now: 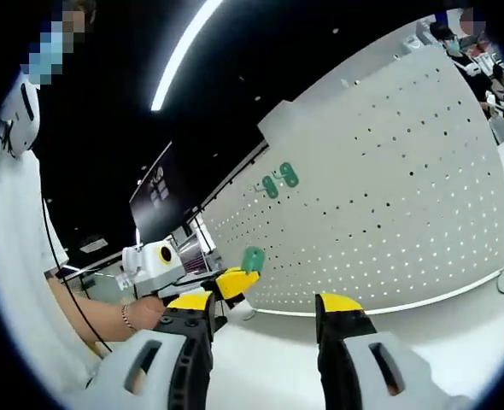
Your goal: Insert the hook assembly into the mounting plate slot until the hook locks in place.
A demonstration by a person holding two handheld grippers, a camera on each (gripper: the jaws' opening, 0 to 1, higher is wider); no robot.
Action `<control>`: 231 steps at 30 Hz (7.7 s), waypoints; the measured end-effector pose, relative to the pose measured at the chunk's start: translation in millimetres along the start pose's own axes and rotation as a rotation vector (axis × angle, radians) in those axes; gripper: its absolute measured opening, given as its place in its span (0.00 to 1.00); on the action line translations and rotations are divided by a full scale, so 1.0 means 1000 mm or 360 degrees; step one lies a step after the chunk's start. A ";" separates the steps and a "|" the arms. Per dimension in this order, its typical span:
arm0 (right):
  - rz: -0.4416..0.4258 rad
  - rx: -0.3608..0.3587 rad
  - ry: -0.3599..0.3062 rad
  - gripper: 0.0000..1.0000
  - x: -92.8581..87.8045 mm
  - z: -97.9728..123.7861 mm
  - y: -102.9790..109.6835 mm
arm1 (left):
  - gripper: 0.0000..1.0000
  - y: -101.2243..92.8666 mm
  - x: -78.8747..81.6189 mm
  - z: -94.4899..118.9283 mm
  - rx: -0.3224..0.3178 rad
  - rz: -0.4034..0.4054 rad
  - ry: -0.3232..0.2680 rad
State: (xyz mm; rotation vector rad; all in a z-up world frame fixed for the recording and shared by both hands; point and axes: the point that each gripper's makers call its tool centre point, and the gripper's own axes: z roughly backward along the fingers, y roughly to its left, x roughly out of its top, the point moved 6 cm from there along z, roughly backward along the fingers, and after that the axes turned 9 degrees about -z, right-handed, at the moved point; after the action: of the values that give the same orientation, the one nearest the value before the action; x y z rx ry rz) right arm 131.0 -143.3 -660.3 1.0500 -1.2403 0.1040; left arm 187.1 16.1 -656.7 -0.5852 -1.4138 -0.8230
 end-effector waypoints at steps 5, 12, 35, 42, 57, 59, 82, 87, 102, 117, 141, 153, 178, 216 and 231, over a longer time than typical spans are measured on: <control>-0.0007 0.0024 0.0010 0.43 -0.002 -0.009 0.003 | 0.02 0.001 0.001 0.001 0.0009 0.0003 -0.0001; 0.0001 0.0052 0.0016 0.43 -0.001 -0.022 0.007 | 0.02 0.001 0.002 0.002 0.0016 0.0003 -0.0005; -0.0042 0.0118 0.0023 0.39 -0.002 -0.052 0.018 | 0.02 -0.001 0.004 0.005 0.0019 -0.0004 -0.0001; -0.0062 0.0135 0.0016 0.38 -0.001 -0.059 0.021 | 0.02 -0.002 0.003 0.006 0.0022 -0.0005 0.0005; -0.0092 0.0140 0.0023 0.36 -0.003 -0.069 0.022 | 0.02 -0.003 0.004 0.007 0.0027 0.0000 0.0002; -0.0092 0.0139 0.0028 0.34 -0.003 -0.070 0.022 | 0.02 -0.003 0.003 0.007 0.0027 0.0002 0.0001; -0.0142 0.0105 0.0034 0.11 -0.004 -0.076 0.018 | 0.02 -0.006 0.004 0.006 0.0027 0.0012 -0.0008; -0.0139 0.0085 0.0041 0.09 -0.005 -0.076 0.017 | 0.02 -0.006 0.003 0.006 0.0032 0.0013 0.0000; -0.0095 0.0035 0.0034 0.02 -0.006 -0.079 0.017 | 0.02 -0.006 0.004 0.006 0.0057 -0.0002 0.0016; -0.0162 0.0016 -0.0041 0.01 -0.005 -0.078 0.016 | 0.02 -0.006 0.005 0.003 0.0076 0.0033 0.0001; -0.0237 -0.0001 -0.0037 0.00 -0.004 -0.077 0.015 | 0.04 -0.007 0.004 0.001 0.0067 0.0026 0.0012; -0.0238 -0.0003 -0.0014 0.00 -0.005 -0.077 0.014 | 0.53 -0.005 -0.004 -0.001 0.0081 0.0067 0.0105; 0.0209 -0.0151 0.0078 0.00 0.008 -0.075 0.020 | 0.82 -0.010 -0.021 -0.004 0.0042 0.0104 0.0235; 0.0568 -0.0399 0.0009 0.00 0.063 -0.084 0.003 | 0.79 -0.023 -0.073 0.026 -0.0022 0.0159 0.0451; 0.0601 -0.0470 -0.0033 0.00 0.084 -0.091 -0.004 | 0.79 -0.025 -0.082 0.037 -0.0007 0.0177 0.0463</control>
State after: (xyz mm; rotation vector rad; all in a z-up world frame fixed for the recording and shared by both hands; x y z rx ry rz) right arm 231.0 -120.3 -590.3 0.5566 -1.4130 0.1941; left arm 147.7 42.0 -737.6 -0.5198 -1.1052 -0.7878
